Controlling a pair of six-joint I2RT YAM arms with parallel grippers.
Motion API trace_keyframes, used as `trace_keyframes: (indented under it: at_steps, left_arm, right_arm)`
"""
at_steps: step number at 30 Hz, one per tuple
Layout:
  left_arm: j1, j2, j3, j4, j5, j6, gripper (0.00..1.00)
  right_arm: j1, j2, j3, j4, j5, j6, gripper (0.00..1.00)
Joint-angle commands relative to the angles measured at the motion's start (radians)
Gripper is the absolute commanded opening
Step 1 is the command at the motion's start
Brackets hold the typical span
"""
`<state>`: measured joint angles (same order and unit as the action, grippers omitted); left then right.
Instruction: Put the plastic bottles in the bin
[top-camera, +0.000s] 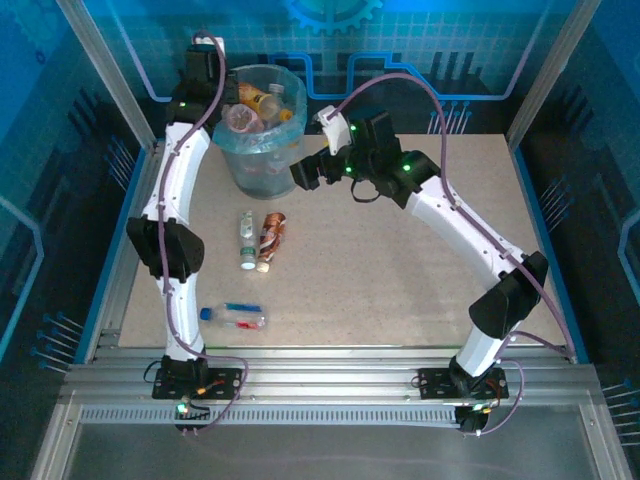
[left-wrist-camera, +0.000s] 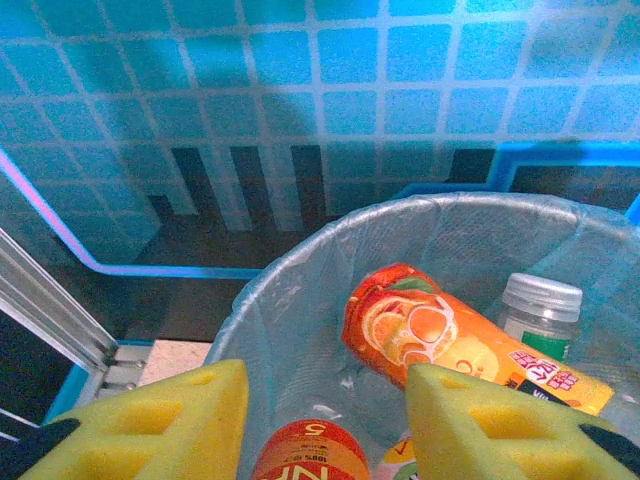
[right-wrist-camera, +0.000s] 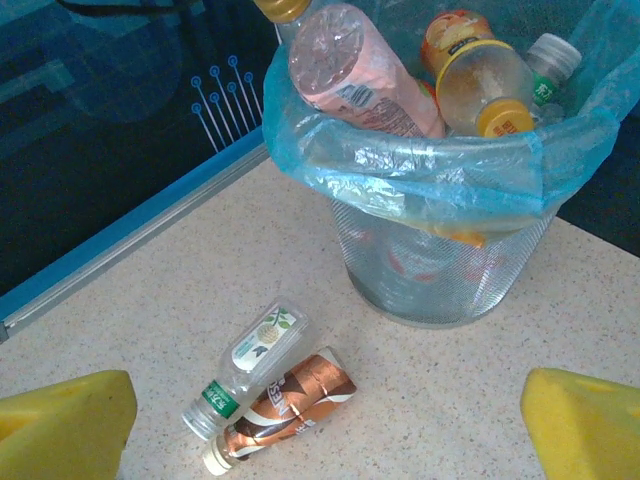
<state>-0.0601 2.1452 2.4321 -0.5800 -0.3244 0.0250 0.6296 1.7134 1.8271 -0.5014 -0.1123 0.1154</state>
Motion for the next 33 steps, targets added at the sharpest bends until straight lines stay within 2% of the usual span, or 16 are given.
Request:
trace_keyframes:
  at_steps: [1, 10, 19, 25, 33]
  left_arm:
    - [0.041, 0.030, -0.014, -0.017, 0.087, -0.108, 0.46]
    - [0.049, 0.108, 0.004, 0.000, 0.245, -0.256, 0.45]
    - [0.040, 0.176, 0.067, -0.014, 0.249, -0.286, 0.49]
    - [0.040, 0.105, 0.074, 0.006, 0.247, -0.298, 0.55]
    - [0.040, -0.083, 0.041, 0.025, 0.269, -0.320, 0.60]
  right_arm:
    - [0.014, 0.014, 0.031, -0.029, -0.012, 0.007, 1.00]
    - [0.016, 0.032, 0.047, -0.048, -0.017, 0.008, 1.00]
    - [0.026, 0.034, 0.050, -0.079, -0.015, 0.009, 1.00]
    - [0.028, 0.038, 0.079, -0.094, -0.015, 0.007, 1.00]
    - [0.044, 0.053, 0.096, -0.097, -0.014, 0.030, 1.00]
